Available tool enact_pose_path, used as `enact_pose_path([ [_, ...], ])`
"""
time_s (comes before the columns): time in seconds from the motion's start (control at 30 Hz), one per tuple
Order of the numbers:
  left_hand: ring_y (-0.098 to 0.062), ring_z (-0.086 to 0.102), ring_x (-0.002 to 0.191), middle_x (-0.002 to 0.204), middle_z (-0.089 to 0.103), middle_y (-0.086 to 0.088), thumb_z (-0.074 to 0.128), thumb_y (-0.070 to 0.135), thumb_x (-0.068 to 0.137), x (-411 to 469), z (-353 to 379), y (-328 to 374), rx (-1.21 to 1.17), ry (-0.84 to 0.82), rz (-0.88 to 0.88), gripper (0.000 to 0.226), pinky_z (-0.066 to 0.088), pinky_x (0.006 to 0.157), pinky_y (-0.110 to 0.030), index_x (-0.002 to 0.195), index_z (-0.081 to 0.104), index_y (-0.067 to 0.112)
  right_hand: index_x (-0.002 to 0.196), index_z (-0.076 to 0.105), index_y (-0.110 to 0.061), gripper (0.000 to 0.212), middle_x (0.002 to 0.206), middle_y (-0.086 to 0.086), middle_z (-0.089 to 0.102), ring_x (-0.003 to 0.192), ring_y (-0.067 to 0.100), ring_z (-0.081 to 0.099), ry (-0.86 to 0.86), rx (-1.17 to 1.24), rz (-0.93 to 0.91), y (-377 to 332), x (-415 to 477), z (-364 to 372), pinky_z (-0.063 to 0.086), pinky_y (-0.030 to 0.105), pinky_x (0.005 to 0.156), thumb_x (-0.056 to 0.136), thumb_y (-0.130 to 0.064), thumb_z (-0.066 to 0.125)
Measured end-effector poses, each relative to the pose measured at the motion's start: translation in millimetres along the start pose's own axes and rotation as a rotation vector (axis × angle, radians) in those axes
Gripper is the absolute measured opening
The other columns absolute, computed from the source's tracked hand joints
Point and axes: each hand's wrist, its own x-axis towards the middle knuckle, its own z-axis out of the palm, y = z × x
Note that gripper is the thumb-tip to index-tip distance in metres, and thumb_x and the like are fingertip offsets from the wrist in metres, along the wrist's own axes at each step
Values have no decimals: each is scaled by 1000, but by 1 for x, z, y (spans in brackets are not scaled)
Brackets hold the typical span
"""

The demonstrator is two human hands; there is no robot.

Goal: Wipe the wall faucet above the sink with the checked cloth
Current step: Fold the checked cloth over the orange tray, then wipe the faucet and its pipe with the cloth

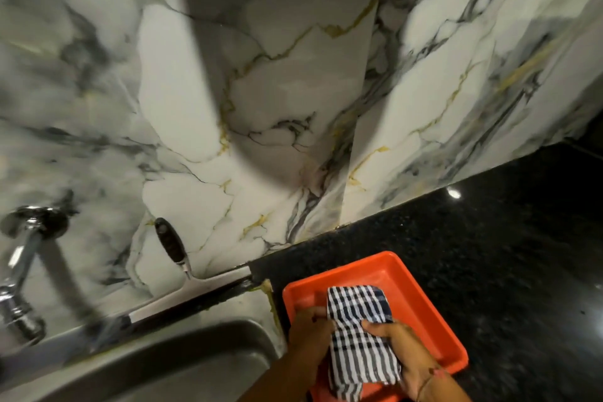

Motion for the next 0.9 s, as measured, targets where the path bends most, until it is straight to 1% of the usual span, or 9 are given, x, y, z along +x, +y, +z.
enact_pose_path([
  [0.1,-29,65,112,118,69,-11,58,16,90,-23,-40,11,2,13,126,17,50,106,-48,104,68,19,103,65,6,21,97,28,74,85,41,73,8,-47,-47,1,-26,35,56,52,79,84,-1,65],
  [0.2,-20,68,98,104,73,-6,62,9,80,-51,-119,31,-14,108,453,27,52,101,-48,88,64,34,102,63,1,20,103,18,68,73,25,67,102,28,-251,-2,-51,111,53,36,68,83,6,64],
  [0.27,-4,64,95,103,69,10,61,5,81,-62,-180,50,84,286,691,34,53,98,-37,91,62,38,108,65,-5,33,102,16,67,76,19,65,255,96,-512,-5,-61,169,51,34,78,80,12,65],
  [0.37,-11,56,111,117,62,8,55,12,80,-84,-289,87,369,615,1043,34,48,98,-30,108,63,29,105,66,-18,39,92,9,71,89,25,65,333,62,-884,-4,-75,262,52,36,86,78,10,69],
  [0.47,-27,52,118,123,61,-5,55,11,74,-99,-385,121,619,932,1225,36,47,101,-41,109,65,19,94,63,-23,35,85,4,70,78,9,58,339,-257,-1207,0,-81,348,44,4,73,70,2,63],
  [0.53,-31,50,121,126,59,-8,58,14,73,-105,-444,138,805,1104,1265,37,43,97,-43,109,64,18,100,66,-17,43,99,4,69,87,10,60,168,-533,-1317,11,-81,409,42,4,81,64,5,57],
  [0.63,-35,49,120,128,57,-11,63,17,75,-100,-511,155,1214,1254,1417,38,40,92,-45,112,61,14,107,69,-20,47,113,1,67,100,16,63,-26,-800,-1232,26,-75,462,48,22,92,73,9,55],
  [0.8,-34,47,127,132,65,-13,47,35,83,-75,-561,161,1634,1333,1631,45,33,100,-46,119,62,13,86,69,0,22,66,9,67,58,15,55,-187,-442,-655,10,-53,464,42,25,52,76,-15,57],
  [0.9,-35,45,131,134,64,-13,45,38,82,-60,-564,160,1663,1422,1640,49,23,111,-45,120,63,12,87,77,0,29,86,21,77,71,27,73,-460,-203,-130,8,-43,462,59,34,69,85,-16,53],
])
